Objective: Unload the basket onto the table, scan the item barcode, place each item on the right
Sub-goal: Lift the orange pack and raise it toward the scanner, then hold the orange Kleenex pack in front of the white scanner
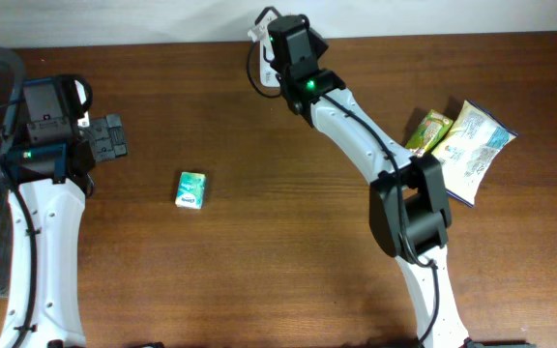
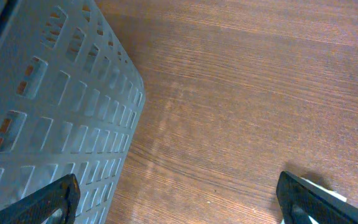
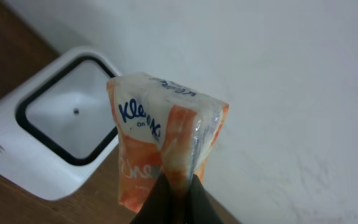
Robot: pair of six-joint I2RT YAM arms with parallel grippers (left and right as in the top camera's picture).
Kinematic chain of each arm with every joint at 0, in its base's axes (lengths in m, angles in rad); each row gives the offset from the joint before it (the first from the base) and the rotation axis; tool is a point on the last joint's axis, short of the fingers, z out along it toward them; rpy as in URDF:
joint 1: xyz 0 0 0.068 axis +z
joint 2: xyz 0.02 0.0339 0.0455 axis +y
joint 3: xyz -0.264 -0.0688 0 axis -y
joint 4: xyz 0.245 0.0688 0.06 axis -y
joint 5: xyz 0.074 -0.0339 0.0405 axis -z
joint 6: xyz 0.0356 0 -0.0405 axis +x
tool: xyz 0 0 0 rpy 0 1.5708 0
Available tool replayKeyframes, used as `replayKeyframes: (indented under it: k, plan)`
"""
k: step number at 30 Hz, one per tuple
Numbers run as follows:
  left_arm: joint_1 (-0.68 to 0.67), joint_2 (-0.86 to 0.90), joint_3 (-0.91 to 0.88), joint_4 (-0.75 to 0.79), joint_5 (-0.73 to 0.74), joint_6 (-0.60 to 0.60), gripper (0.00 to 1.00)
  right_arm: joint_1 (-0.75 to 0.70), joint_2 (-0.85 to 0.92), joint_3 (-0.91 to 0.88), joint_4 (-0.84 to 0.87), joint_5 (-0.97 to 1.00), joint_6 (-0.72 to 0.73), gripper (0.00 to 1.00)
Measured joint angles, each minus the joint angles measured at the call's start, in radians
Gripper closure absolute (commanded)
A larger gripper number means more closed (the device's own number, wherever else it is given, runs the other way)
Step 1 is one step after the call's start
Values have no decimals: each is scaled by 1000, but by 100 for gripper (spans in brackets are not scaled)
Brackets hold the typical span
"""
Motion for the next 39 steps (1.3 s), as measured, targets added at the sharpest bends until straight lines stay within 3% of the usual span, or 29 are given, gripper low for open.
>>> replayKeyframes:
  k: [30, 39]
  plan:
    - [0, 0, 0, -2, 0, 0, 1, -11, 126, 0, 241, -79, -446, 96]
    - [0, 0, 0, -2, 0, 0, 1, -11, 127, 0, 179, -134, -493, 96]
